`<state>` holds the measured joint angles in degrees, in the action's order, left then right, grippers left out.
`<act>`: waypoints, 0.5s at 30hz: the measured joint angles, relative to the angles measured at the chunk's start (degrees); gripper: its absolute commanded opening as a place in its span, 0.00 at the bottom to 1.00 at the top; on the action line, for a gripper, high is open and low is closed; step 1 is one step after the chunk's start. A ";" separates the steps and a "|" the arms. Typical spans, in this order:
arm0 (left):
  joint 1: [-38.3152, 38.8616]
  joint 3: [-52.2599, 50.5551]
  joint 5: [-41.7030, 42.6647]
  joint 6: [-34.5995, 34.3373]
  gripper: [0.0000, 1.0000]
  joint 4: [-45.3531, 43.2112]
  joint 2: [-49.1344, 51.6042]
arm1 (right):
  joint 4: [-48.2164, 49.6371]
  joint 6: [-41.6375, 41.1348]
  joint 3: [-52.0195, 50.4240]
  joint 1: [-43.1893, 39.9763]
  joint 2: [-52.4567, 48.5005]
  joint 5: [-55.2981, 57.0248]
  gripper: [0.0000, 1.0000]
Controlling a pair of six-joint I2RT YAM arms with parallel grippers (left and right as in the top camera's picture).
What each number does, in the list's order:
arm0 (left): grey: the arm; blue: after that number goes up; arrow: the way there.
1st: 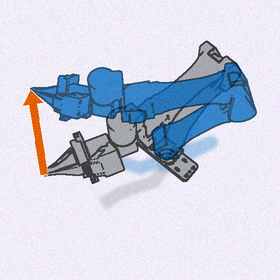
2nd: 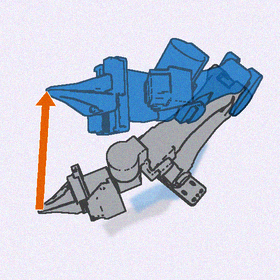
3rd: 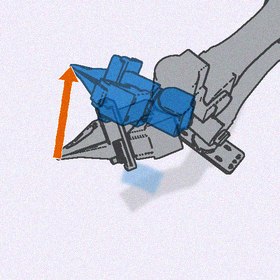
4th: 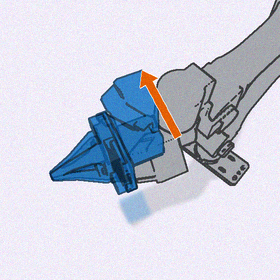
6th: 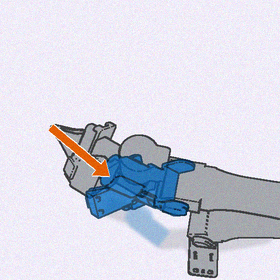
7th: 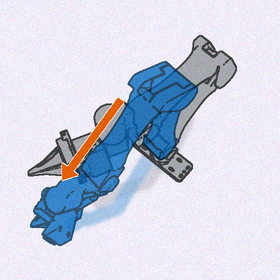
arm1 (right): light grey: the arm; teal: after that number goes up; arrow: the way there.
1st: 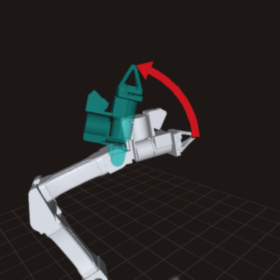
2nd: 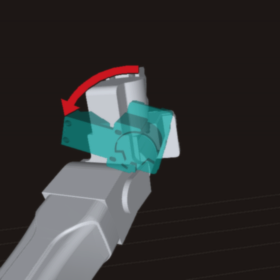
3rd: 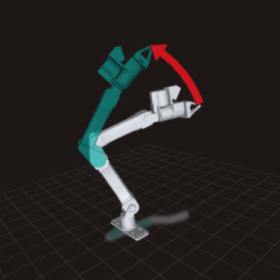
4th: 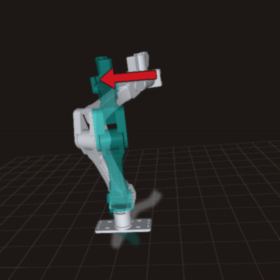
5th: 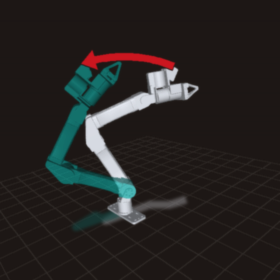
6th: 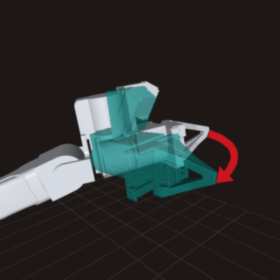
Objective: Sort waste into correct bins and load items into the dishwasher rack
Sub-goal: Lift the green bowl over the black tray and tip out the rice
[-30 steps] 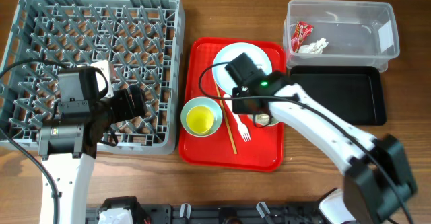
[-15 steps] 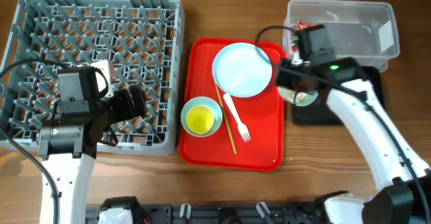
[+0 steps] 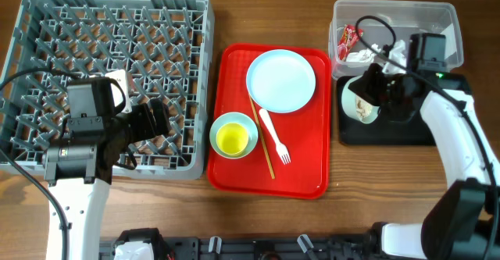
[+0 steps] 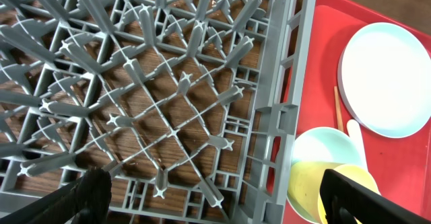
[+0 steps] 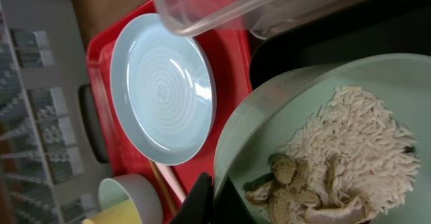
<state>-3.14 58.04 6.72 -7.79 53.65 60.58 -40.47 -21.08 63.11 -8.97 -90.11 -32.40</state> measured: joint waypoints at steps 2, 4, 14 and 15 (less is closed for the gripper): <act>0.00 0.00 0.00 0.00 1.00 0.00 0.00 | 0.87 0.42 -0.09 -2.43 -1.79 -3.93 0.04; 0.00 0.00 0.00 0.00 1.00 0.00 0.00 | 2.05 0.44 -0.09 -5.11 -3.82 -8.90 0.04; 0.00 0.00 0.00 0.00 1.00 0.00 0.00 | 3.93 -0.07 -0.09 -14.32 -13.86 -31.10 0.04; 0.00 0.00 0.00 0.00 1.00 0.00 0.00 | 4.20 -0.07 -0.09 -14.97 -14.32 -32.94 0.04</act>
<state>-3.14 58.04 6.72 -7.79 53.65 60.58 -36.27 -21.15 63.02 -23.94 -104.42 -65.34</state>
